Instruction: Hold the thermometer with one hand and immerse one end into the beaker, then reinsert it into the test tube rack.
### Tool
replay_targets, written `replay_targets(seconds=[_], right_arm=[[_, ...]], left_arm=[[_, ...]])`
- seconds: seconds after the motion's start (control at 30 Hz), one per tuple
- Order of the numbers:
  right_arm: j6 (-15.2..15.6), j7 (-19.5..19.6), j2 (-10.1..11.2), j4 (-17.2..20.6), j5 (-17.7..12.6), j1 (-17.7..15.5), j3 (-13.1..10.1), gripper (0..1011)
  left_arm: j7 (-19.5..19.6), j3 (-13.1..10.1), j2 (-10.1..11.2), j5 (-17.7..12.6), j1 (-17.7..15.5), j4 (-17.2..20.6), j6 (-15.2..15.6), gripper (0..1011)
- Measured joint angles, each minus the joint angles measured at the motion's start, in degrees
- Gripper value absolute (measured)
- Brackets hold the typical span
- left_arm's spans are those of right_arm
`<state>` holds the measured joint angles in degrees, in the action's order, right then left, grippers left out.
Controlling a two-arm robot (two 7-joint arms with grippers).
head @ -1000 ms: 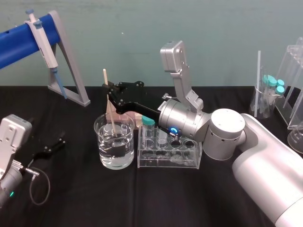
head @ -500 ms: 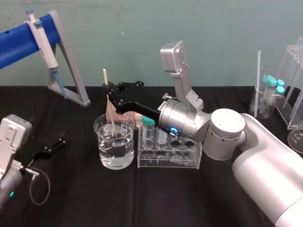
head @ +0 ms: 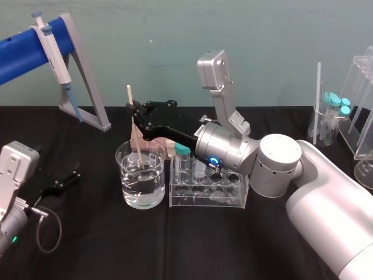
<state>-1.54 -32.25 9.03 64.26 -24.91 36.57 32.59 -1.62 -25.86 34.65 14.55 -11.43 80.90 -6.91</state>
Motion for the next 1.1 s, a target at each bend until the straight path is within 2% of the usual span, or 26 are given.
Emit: replay_targets(seconds=[1.1], right_arm=[[0.0,0.0,0.0,0.0,0.0,0.0,0.0,52]], left_arm=[[0.0,0.0,0.0,0.0,0.0,0.0,0.0,1004]])
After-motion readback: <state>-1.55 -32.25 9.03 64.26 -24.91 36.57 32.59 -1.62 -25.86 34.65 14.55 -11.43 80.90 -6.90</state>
